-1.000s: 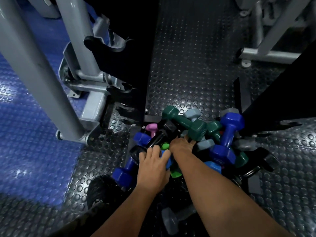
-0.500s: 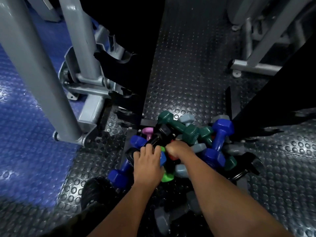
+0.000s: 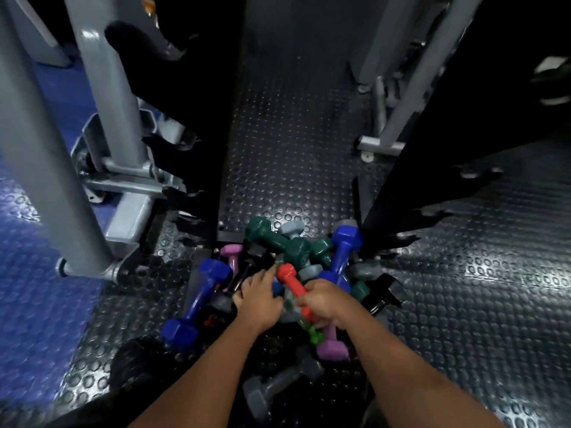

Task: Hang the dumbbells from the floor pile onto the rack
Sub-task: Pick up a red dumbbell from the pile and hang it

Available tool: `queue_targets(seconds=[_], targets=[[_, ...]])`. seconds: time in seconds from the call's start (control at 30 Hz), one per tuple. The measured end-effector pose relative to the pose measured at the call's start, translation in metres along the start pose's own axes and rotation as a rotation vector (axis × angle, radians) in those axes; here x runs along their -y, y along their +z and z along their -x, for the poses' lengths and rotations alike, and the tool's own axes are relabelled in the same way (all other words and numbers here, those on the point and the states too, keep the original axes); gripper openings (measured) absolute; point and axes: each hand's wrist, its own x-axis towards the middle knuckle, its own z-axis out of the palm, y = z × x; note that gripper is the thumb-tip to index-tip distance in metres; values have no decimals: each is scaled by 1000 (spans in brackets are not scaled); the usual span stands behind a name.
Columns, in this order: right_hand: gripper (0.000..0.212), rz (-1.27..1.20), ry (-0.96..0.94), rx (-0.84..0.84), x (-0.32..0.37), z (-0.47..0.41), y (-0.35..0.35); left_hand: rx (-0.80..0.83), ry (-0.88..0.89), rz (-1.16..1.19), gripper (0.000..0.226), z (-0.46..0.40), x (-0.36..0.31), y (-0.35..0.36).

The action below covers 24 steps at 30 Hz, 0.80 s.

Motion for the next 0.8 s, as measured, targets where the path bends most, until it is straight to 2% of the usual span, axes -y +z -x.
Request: queue_targets(seconds=[0.1, 0.17, 0.27, 0.43, 0.5, 0.63, 0.8], targets=[[22, -98, -10, -7, -10, 18, -11, -6, 98, 247, 77, 6, -19, -11], [26, -117, -42, -22, -13, 26, -17, 54, 105, 241, 71, 12, -30, -26], [26, -110, -100, -47, -19, 36, -28, 106, 119, 195, 74, 12, -33, -39], [33, 26, -215, -36, -30, 57, -45, 221, 169, 153, 75, 23, -51, -60], [41, 41, -231, -56, -35, 64, -50, 248, 194, 132, 66, 29, -56, -67], [41, -97, -220, -195, -42, 90, -63, 221, 206, 83, 50, 51, -63, -76], [53, -200, -306, -364, -34, 127, -78, 114, 260, 82, 56, 78, -89, -96]])
